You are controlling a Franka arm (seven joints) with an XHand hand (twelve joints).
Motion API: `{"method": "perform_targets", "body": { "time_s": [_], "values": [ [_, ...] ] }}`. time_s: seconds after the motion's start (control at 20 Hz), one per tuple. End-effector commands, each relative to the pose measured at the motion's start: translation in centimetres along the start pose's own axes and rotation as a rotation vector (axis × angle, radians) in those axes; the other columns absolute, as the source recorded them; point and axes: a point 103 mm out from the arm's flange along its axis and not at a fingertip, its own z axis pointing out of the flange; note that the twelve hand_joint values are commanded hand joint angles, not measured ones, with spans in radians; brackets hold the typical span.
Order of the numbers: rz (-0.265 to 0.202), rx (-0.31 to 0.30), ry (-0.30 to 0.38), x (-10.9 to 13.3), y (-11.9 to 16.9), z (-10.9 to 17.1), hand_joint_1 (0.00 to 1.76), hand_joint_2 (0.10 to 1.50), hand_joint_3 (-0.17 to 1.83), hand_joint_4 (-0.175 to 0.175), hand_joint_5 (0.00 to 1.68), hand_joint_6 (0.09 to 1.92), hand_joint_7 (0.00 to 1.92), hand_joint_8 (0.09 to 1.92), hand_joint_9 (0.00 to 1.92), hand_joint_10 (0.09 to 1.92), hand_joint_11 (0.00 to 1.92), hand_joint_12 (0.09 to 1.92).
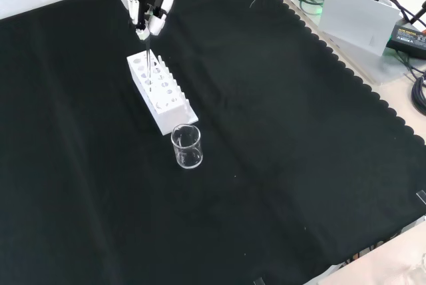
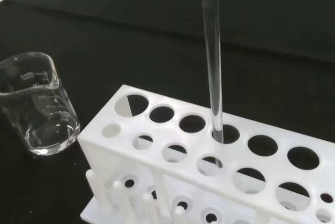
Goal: Put the glass rod back on the white test tube rack.
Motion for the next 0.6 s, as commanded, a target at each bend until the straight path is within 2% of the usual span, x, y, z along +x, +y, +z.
{"method": "perform_targets", "body": {
  "time_s": [0.05, 0.6],
  "values": [
    [-0.019, 0.019, -0.004, -0.31, 0.58, 0.19, 1.31, 1.07, -0.17, -0.175, 1.25, 0.57, 1.30, 0.59, 1.88, 0.45, 1.70, 0.74],
    [-0.040, 0.047, -0.007, -0.70, 0.99, -0.17, 1.31, 1.07, -0.17, -0.175, 1.26, 0.56, 1.30, 0.57, 1.87, 0.46, 1.70, 0.75]
  ]
}}
